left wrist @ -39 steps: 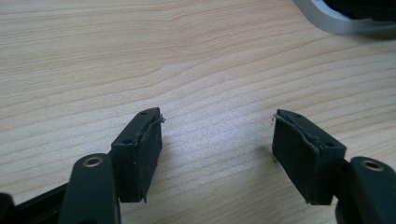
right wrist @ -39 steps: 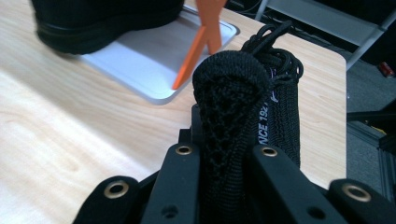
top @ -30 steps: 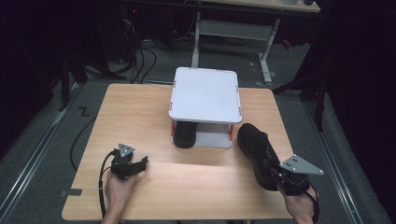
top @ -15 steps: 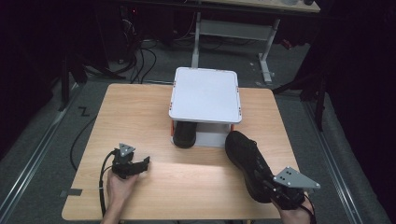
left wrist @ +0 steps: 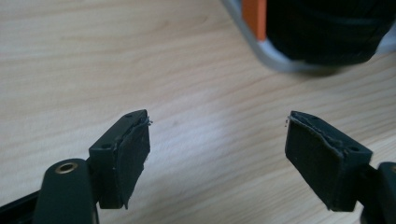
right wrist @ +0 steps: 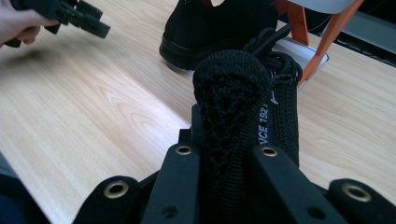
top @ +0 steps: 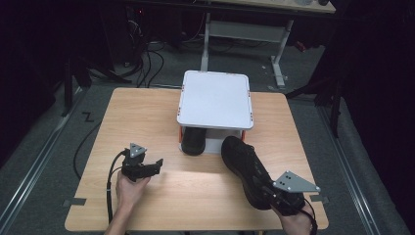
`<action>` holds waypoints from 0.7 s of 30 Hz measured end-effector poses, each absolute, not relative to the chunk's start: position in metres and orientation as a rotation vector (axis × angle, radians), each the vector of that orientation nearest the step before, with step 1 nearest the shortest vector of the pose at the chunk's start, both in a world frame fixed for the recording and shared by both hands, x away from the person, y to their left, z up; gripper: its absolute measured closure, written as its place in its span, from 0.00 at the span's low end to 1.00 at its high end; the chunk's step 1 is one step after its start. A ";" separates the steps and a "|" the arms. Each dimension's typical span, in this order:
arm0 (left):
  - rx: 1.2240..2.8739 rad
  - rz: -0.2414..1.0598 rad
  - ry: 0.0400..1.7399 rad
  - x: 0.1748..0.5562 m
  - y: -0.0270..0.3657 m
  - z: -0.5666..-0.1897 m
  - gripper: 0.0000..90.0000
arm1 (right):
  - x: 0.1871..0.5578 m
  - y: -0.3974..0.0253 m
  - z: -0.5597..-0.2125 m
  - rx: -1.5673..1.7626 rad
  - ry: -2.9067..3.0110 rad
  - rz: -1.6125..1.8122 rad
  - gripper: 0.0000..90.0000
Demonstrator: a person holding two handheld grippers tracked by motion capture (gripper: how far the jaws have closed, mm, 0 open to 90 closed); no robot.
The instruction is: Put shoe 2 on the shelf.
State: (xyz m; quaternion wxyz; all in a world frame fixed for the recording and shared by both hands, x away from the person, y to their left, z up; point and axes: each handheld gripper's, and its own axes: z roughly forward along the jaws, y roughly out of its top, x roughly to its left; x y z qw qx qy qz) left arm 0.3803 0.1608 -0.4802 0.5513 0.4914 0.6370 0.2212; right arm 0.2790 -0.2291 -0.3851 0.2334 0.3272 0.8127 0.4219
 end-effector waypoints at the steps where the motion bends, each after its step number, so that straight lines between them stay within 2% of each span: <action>1: 1.163 0.503 1.500 0.381 0.159 -0.475 0.25 | 0.281 -0.228 -0.386 0.897 2.230 1.155 0.95; 13: 1.155 0.471 1.390 0.397 0.142 -0.406 0.24 | 0.305 -0.206 -0.402 0.946 2.232 1.129 0.95; 21: 1.136 0.479 1.346 0.404 0.132 -0.383 0.26 | 0.316 -0.197 -0.408 0.962 2.229 1.115 0.95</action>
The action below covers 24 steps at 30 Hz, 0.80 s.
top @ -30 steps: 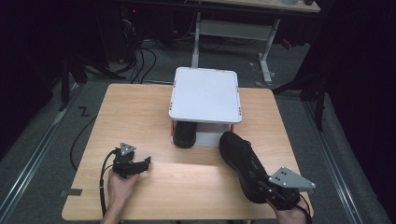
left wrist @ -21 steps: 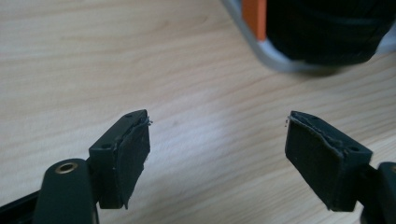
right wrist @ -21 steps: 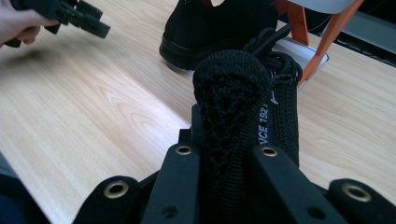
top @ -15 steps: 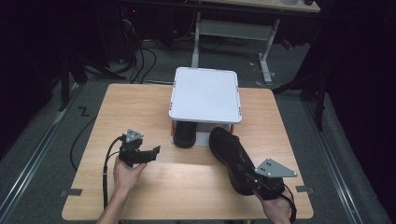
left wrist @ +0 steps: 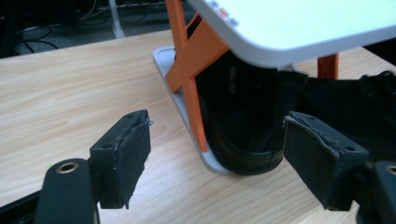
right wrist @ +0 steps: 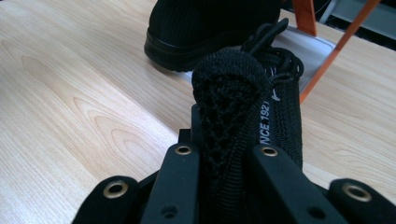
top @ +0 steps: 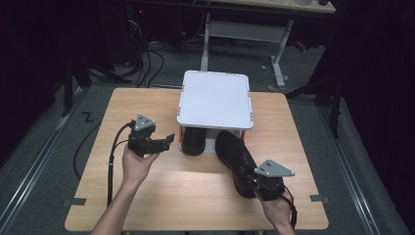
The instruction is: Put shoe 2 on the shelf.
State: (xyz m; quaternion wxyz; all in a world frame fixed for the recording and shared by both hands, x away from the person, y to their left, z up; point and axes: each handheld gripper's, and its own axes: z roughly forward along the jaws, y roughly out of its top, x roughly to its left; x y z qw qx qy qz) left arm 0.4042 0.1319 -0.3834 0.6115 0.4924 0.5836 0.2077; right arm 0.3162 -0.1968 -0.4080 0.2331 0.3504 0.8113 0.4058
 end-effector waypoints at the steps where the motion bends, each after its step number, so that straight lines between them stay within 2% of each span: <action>1: 1.126 0.471 1.343 0.405 0.131 -0.381 0.26 | 0.317 -0.195 -0.408 0.964 2.231 1.114 0.95; 12: 1.102 0.503 1.312 0.428 0.112 -0.353 0.30 | 0.327 -0.186 -0.413 0.996 2.236 1.111 0.94; 24: 1.119 0.522 1.352 0.461 0.091 -0.350 0.35 | 0.336 -0.177 -0.418 1.010 2.232 1.116 0.94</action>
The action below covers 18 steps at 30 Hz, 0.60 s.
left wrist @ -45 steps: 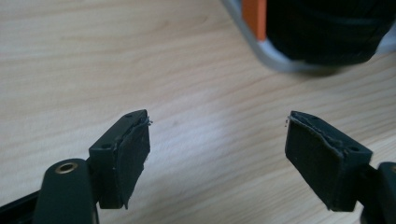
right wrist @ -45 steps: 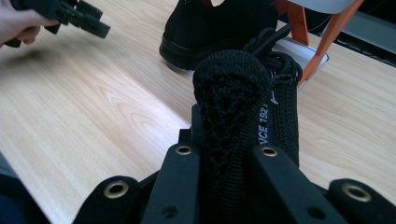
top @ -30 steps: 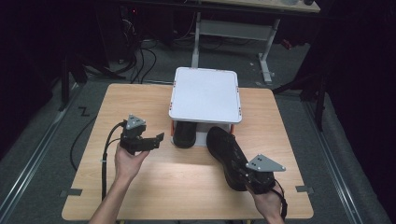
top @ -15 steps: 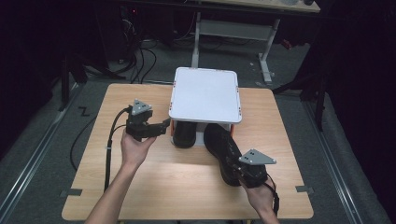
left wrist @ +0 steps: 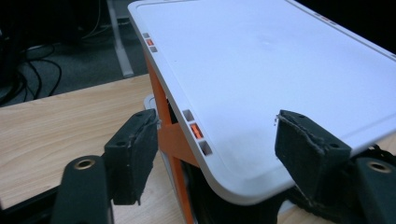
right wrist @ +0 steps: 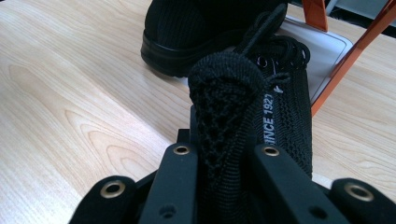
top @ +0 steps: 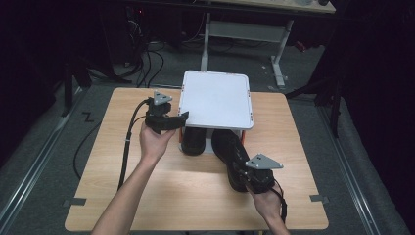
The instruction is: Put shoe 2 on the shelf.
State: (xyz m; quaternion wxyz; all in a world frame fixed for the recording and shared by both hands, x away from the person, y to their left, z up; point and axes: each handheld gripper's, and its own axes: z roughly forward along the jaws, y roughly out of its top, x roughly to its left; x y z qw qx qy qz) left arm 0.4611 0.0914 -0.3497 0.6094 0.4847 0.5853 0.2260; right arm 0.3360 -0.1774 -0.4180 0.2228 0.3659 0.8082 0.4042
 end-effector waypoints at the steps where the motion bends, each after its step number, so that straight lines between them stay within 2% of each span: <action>1: 1.126 0.530 1.357 0.464 0.090 -0.351 0.35 | 0.336 -0.177 -0.418 1.020 2.230 1.115 0.93; 10: 1.155 0.574 1.376 0.475 0.087 -0.358 0.38 | 0.342 -0.170 -0.421 1.042 2.224 1.117 0.93; 11: 1.155 0.585 1.375 0.475 0.087 -0.358 0.43 | 0.344 -0.169 -0.421 1.043 2.222 1.114 0.93; 14: 1.172 0.635 1.342 0.473 0.084 -0.360 0.45 | 0.348 -0.167 -0.421 1.060 2.218 1.123 0.93; 18: 1.179 0.624 1.329 0.473 0.083 -0.361 0.47 | 0.354 -0.162 -0.424 1.075 2.216 1.118 0.92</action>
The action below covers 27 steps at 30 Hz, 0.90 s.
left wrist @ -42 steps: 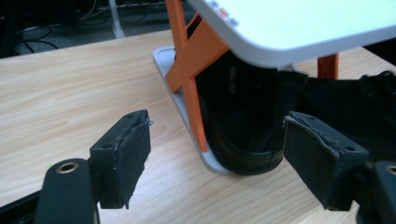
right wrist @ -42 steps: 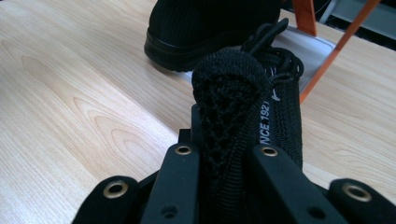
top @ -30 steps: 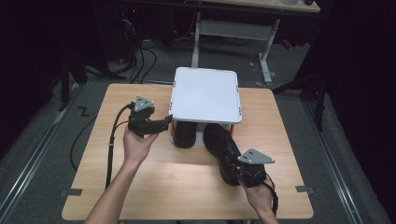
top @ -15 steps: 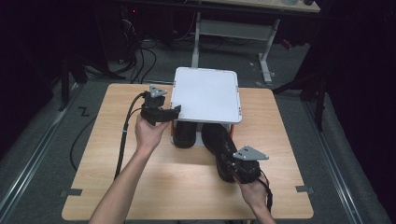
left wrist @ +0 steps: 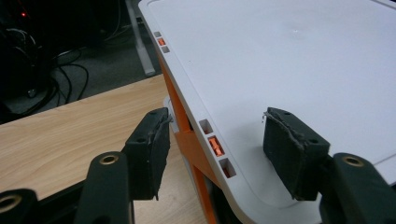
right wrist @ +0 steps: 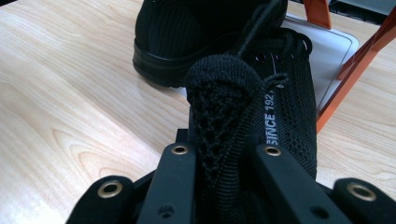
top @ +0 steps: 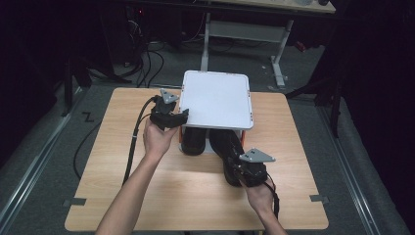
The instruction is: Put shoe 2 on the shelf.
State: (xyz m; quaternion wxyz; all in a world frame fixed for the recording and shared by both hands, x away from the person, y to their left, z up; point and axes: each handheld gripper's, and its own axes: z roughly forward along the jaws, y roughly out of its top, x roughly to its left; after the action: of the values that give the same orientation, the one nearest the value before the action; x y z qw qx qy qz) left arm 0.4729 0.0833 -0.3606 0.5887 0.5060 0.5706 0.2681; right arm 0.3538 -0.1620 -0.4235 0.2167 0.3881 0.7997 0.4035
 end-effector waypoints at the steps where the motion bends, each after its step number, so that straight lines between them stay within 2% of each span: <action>1: 1.172 0.614 1.336 0.474 0.083 -0.360 0.47 | 0.355 -0.161 -0.424 1.076 2.216 1.117 0.92; 12: 1.162 0.567 1.328 0.474 0.078 -0.361 0.53 | 0.375 -0.150 -0.428 1.121 2.187 1.099 0.92; 27: 1.207 0.632 1.273 0.468 0.073 -0.363 0.55 | 0.398 -0.134 -0.436 1.159 2.175 1.064 0.91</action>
State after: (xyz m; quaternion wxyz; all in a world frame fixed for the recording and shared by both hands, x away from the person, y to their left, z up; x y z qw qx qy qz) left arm 0.4685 0.0728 -0.3630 0.5959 0.5198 0.5483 0.2724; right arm 0.3981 -0.1343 -0.4355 0.2267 0.4207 0.7890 0.3861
